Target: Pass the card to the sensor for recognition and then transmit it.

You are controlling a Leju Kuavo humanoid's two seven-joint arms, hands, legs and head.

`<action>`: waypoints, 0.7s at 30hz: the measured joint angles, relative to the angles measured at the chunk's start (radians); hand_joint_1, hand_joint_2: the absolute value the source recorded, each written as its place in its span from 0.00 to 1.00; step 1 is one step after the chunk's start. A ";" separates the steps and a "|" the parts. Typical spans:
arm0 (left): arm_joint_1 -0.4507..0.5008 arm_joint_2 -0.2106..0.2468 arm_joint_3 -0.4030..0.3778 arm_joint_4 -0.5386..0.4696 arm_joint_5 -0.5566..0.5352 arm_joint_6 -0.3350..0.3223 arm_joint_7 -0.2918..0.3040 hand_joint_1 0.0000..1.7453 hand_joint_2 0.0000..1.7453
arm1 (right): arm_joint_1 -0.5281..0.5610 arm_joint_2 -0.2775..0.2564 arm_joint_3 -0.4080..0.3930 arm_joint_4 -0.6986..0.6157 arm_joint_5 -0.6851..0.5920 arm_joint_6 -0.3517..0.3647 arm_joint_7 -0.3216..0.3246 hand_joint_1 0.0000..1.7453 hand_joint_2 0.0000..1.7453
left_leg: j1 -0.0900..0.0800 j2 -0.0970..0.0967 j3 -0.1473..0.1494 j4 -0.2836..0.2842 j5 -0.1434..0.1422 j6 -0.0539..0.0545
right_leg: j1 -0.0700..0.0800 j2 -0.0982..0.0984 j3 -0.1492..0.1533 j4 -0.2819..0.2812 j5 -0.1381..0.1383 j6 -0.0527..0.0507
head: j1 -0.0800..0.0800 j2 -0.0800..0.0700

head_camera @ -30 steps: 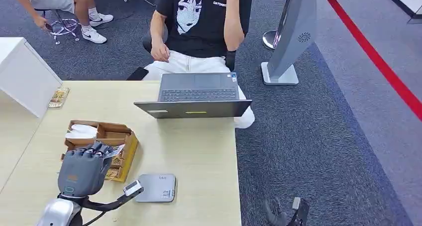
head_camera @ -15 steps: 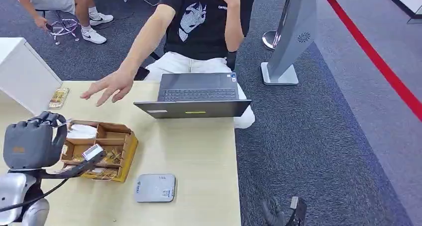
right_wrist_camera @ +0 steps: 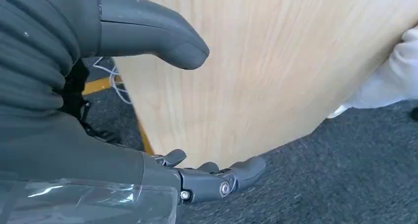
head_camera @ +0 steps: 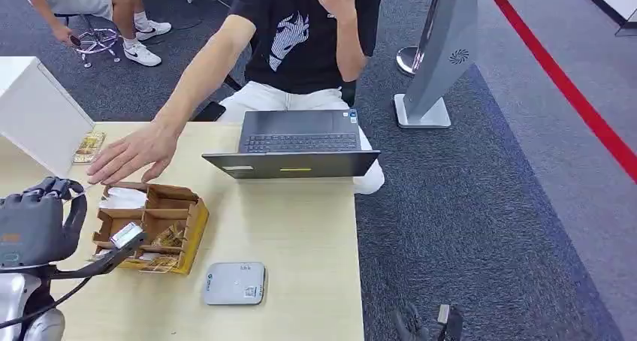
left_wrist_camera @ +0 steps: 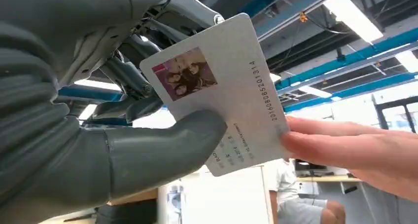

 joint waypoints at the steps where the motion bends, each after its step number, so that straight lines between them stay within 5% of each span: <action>1: 0.003 -0.002 0.000 0.000 0.000 0.001 0.000 1.00 1.00 | 0.005 0.000 0.000 0.000 0.002 0.002 0.000 0.00 1.00 | 0.000 0.000 0.000 0.000 0.000 0.000 | 0.000 0.000 0.000 0.000 0.000 0.000 | 0.000 0.000; 9: 0.009 -0.007 0.005 -0.006 0.018 0.001 -0.009 1.00 1.00 | 0.020 0.000 0.000 0.000 0.005 0.008 0.000 0.00 1.00 | 0.000 0.000 0.000 0.000 0.000 0.000 | 0.000 0.000 0.000 0.000 0.000 0.000 | 0.000 0.000; 10: 0.009 -0.007 0.006 -0.008 0.025 0.001 -0.011 0.10 1.00 | 0.020 0.000 0.000 0.000 0.005 0.008 0.000 0.00 1.00 | 0.000 0.000 0.000 0.000 0.000 0.000 | 0.000 0.000 -0.001 0.000 0.000 0.000 | 0.000 0.000; 11: 0.009 -0.007 0.008 -0.011 0.029 0.001 -0.011 0.00 1.00 | 0.020 0.000 0.000 0.000 0.005 0.008 0.001 0.00 1.00 | 0.000 0.001 0.000 0.000 0.000 0.000 | 0.000 0.000 -0.001 0.000 0.000 0.000 | 0.000 0.000; 21: 0.000 -0.025 0.014 -0.021 0.043 0.003 -0.023 0.00 1.00 | 0.019 0.000 -0.003 0.000 0.019 0.004 0.005 0.00 1.00 | 0.000 0.000 0.000 0.000 0.000 0.000 | 0.000 0.000 0.000 0.000 0.000 0.000 | 0.000 0.000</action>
